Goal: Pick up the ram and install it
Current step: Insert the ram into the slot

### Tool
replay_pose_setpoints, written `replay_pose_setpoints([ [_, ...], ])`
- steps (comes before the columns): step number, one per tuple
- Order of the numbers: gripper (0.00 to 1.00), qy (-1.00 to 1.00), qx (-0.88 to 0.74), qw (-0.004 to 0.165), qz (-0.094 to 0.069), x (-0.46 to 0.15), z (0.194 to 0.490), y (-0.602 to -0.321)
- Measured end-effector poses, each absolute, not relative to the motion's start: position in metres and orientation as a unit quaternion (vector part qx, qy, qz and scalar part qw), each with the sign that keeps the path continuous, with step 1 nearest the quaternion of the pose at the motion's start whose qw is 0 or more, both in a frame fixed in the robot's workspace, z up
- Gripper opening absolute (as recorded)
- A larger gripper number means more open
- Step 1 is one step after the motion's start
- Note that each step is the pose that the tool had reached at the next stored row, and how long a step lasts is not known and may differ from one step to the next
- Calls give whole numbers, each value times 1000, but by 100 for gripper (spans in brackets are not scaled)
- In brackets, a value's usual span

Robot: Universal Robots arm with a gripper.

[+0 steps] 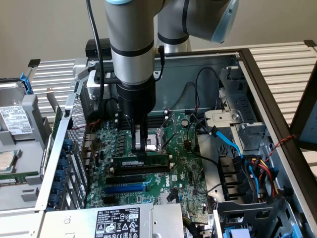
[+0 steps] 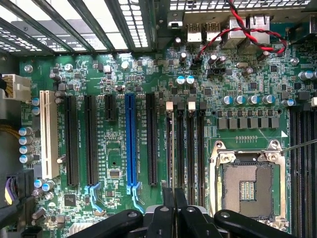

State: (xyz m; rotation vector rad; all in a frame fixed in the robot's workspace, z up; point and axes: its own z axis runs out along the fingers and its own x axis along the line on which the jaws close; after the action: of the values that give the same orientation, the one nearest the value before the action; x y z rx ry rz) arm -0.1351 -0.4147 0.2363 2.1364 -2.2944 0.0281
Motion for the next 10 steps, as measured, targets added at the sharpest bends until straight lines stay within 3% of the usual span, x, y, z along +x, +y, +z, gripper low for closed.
replay_pose_setpoints([
  [10, 12, -731, 683, 3, 9, -135, 236, -415],
])
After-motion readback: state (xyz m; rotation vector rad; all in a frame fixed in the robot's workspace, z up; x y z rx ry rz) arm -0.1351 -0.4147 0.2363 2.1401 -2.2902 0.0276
